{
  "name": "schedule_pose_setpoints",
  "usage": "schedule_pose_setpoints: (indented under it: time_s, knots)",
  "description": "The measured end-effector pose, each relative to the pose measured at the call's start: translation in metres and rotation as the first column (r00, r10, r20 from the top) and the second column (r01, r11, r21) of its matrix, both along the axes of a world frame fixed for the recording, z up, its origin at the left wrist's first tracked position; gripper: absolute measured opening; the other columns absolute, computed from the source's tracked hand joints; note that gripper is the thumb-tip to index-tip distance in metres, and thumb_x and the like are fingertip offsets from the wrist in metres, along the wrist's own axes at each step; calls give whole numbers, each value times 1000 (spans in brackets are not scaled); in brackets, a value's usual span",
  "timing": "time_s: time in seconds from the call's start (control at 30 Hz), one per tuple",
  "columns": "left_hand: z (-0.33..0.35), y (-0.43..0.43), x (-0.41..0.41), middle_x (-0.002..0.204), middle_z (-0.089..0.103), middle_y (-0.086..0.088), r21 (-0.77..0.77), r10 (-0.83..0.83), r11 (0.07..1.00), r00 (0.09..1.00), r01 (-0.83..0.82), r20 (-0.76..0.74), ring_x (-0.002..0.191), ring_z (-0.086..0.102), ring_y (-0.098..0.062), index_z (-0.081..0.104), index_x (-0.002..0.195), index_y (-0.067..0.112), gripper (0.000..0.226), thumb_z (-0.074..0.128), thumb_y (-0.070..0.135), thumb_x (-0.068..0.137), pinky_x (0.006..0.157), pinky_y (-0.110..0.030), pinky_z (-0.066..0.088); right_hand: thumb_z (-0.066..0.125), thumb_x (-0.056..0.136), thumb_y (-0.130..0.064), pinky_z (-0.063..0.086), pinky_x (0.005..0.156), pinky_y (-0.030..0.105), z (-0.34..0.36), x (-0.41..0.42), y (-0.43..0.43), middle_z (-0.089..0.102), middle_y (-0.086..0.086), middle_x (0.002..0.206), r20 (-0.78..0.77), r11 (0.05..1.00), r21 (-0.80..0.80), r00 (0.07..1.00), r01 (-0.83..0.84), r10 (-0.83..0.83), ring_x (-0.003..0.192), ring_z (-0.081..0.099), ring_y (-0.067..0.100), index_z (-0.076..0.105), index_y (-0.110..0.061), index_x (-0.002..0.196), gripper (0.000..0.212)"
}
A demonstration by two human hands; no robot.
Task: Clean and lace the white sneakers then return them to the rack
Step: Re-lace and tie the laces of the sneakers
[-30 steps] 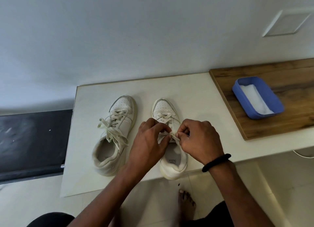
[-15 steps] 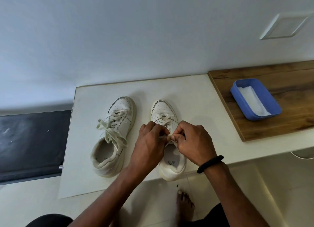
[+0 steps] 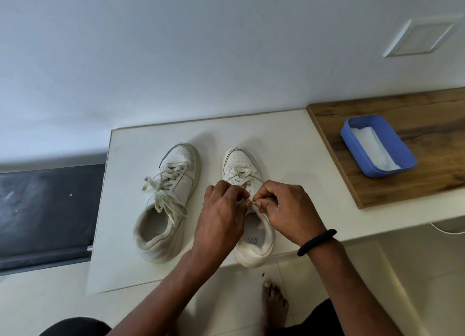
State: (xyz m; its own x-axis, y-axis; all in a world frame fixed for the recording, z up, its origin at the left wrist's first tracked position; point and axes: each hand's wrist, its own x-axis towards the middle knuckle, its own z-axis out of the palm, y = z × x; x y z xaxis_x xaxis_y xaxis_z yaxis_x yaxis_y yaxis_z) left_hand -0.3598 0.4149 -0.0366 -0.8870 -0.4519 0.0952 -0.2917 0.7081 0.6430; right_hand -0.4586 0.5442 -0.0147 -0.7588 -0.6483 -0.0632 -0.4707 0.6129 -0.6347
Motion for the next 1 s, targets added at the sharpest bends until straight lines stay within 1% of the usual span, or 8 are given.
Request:
schedule_pose_setpoints:
  time_s: [0.2, 0.3, 0.43, 0.53, 0.6, 0.77, 0.87, 1.0]
  knots:
    - [-2, 2, 1, 104, 60, 0, 12, -23, 1000, 998, 23, -52, 99, 49, -19, 68, 106, 17, 15, 68, 18, 92, 85, -26, 41, 79, 83, -30, 53, 61, 31, -2, -1, -2, 66, -10, 75, -67, 1000, -24, 998, 12, -13, 71, 62, 9, 59, -23, 78, 23]
    - [-4, 2, 1, 102, 61, 1, 20, -7, 1000, 998, 9, -68, 98, 51, -20, 69, 104, 17, 13, 69, 17, 91, 83, -25, 40, 83, 80, -30, 58, 65, 37, -7, -1, -2, 68, -11, 74, -59, 996, -90, 998, 27, -32, 72, 64, 8, 63, -21, 75, 22]
    - [-5, 2, 2, 99, 61, 3, 48, 19, 999, 997, -15, -80, 97, 53, -20, 70, 103, 19, 12, 69, 18, 90, 83, -25, 41, 84, 79, -23, 60, 73, 37, -6, -3, -1, 71, -14, 78, 3, 991, -136, 1000, 18, -17, 77, 68, 5, 72, -25, 76, 12]
    - [-6, 2, 3, 99, 60, 3, 42, 29, 999, 997, -26, -71, 98, 53, -20, 71, 104, 20, 12, 67, 21, 92, 85, -29, 43, 77, 83, -8, 59, 80, 31, -3, -4, -1, 73, -14, 84, 67, 989, -144, 997, -35, 45, 84, 70, 2, 76, -24, 81, 16]
    - [-6, 1, 2, 99, 60, 4, 49, 30, 998, 997, -27, -71, 99, 53, -20, 71, 103, 21, 12, 67, 23, 92, 85, -29, 43, 74, 84, -6, 59, 80, 29, -2, -3, -2, 74, -14, 84, 69, 987, -154, 996, -43, 54, 84, 70, 2, 75, -23, 82, 17]
    - [-5, 1, 1, 99, 60, 6, 77, 23, 997, 996, -17, -83, 99, 53, -18, 70, 102, 22, 11, 69, 22, 91, 84, -25, 41, 80, 83, -19, 48, 69, 8, -8, -10, 3, 65, -15, 76, 52, 991, -128, 998, -21, 28, 76, 63, -3, 65, -28, 94, 20]
    - [-8, 3, 1, 99, 60, 6, 63, 31, 998, 994, -24, -101, 98, 53, -18, 70, 101, 21, 11, 70, 20, 91, 83, -26, 41, 79, 84, -22, 53, 72, 17, -14, -12, 2, 66, -13, 82, 22, 985, -163, 998, -57, 62, 80, 64, 2, 70, -26, 100, 19]
    - [-9, 4, 2, 97, 61, 5, 54, 36, 998, 993, -30, -115, 95, 54, -20, 70, 100, 20, 10, 70, 18, 90, 81, -27, 43, 78, 85, -23, 57, 76, 31, -20, -14, 1, 68, -14, 89, -14, 974, -201, 995, -101, 100, 86, 66, 4, 73, -24, 92, 9]
